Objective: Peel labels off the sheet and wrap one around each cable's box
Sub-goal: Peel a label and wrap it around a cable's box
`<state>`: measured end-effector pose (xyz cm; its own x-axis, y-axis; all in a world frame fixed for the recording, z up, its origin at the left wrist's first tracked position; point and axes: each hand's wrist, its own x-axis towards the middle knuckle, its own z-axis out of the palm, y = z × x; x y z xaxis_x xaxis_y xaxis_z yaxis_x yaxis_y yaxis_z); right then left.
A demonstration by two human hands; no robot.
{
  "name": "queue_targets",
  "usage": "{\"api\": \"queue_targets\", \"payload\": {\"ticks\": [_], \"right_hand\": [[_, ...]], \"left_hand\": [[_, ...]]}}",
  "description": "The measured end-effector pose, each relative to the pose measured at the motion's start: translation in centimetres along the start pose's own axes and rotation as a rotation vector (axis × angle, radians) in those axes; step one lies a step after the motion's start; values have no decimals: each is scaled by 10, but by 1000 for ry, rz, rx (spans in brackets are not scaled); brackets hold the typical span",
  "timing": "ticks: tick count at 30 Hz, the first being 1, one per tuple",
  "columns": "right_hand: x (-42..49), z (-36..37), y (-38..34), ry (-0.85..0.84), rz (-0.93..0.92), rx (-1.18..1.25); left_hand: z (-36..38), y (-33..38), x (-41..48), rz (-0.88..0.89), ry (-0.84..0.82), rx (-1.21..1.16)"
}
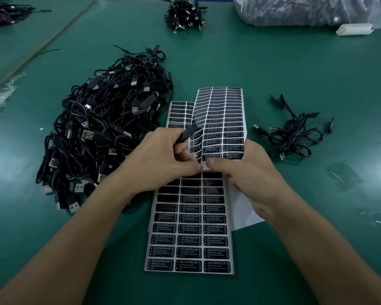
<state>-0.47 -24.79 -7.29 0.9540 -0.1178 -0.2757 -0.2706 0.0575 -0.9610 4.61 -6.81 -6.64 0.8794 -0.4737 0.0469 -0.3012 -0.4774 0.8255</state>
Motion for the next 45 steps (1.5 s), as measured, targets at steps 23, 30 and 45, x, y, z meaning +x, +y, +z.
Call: {"api": "queue_targets", "payload": {"ticks": [23,30,45], "right_hand": [[-23,-13,-24,-388,206,-427],[-6,-17,-11,-9,15,-450],[-19,-10,-12,72,43,-1056]], "left_hand": [[-8,0,8,-56,373,-340],[-7,1,8,-70,377,-376],[0,5,2,-45,299,-262]]}}
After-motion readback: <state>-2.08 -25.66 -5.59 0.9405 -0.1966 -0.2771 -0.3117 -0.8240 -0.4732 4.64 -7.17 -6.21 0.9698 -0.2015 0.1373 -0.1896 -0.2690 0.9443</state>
